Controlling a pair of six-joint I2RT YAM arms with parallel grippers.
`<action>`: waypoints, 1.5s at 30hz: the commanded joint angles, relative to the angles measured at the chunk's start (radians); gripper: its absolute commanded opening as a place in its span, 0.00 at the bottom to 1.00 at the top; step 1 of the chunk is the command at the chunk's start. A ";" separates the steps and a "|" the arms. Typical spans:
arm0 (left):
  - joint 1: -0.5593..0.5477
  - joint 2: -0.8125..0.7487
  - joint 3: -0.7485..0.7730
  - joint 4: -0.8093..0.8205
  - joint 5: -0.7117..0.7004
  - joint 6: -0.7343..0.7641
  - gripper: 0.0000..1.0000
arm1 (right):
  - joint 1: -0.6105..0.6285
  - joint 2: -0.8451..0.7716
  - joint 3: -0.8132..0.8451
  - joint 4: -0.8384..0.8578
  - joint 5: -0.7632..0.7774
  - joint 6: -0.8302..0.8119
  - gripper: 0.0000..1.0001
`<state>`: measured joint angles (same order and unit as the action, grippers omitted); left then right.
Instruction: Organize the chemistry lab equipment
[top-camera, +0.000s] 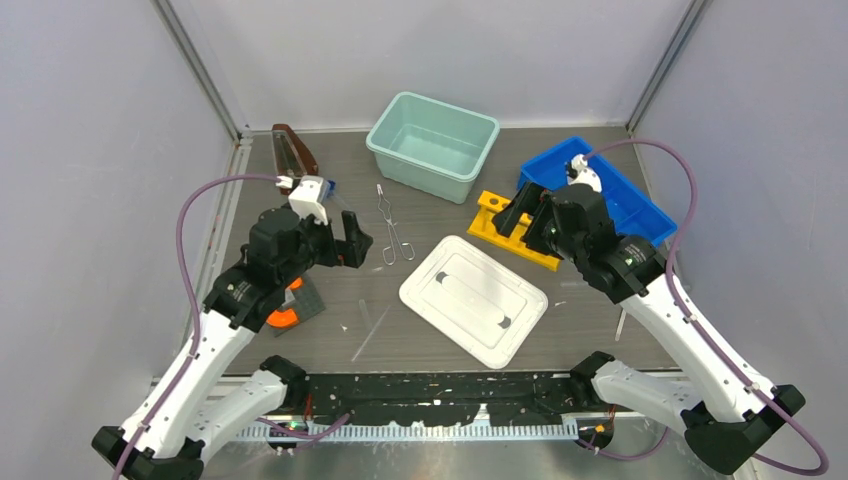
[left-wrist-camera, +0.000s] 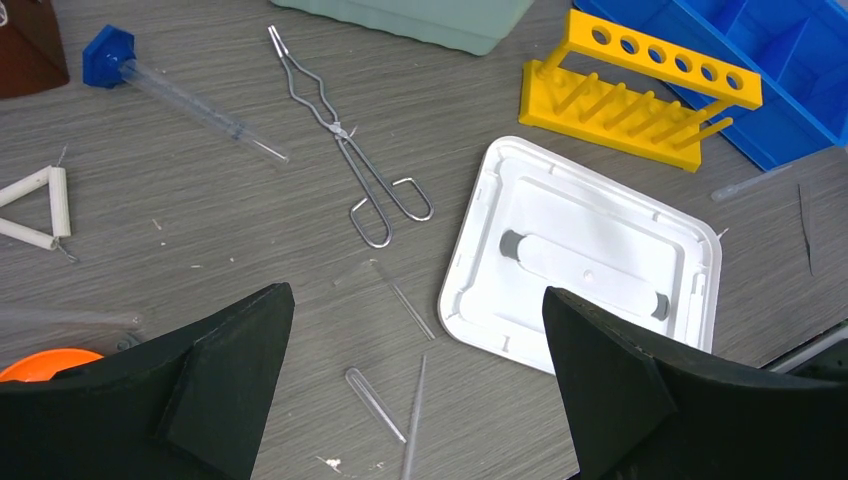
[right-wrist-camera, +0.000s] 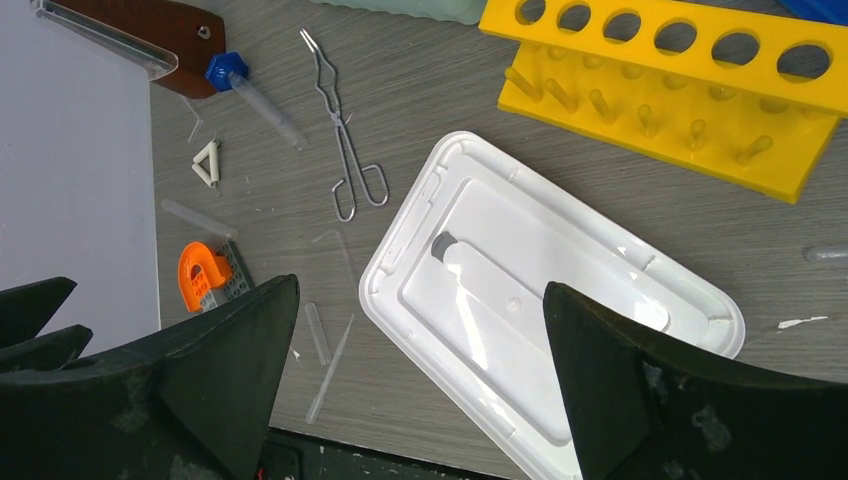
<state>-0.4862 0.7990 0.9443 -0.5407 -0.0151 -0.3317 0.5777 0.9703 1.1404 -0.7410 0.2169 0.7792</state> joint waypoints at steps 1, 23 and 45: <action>-0.002 -0.025 0.013 0.029 0.000 0.012 1.00 | 0.002 -0.025 0.016 -0.018 0.042 0.030 0.99; -0.002 -0.162 -0.065 -0.076 -0.041 0.008 0.99 | 0.002 0.155 -0.157 0.033 0.019 -0.170 0.49; -0.002 0.099 -0.020 -0.237 -0.086 -0.204 0.92 | 0.008 0.321 -0.198 0.216 -0.199 -0.099 0.39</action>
<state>-0.4862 0.8089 0.8825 -0.7078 -0.1268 -0.4191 0.5808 1.3460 0.9630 -0.5739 0.0391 0.6754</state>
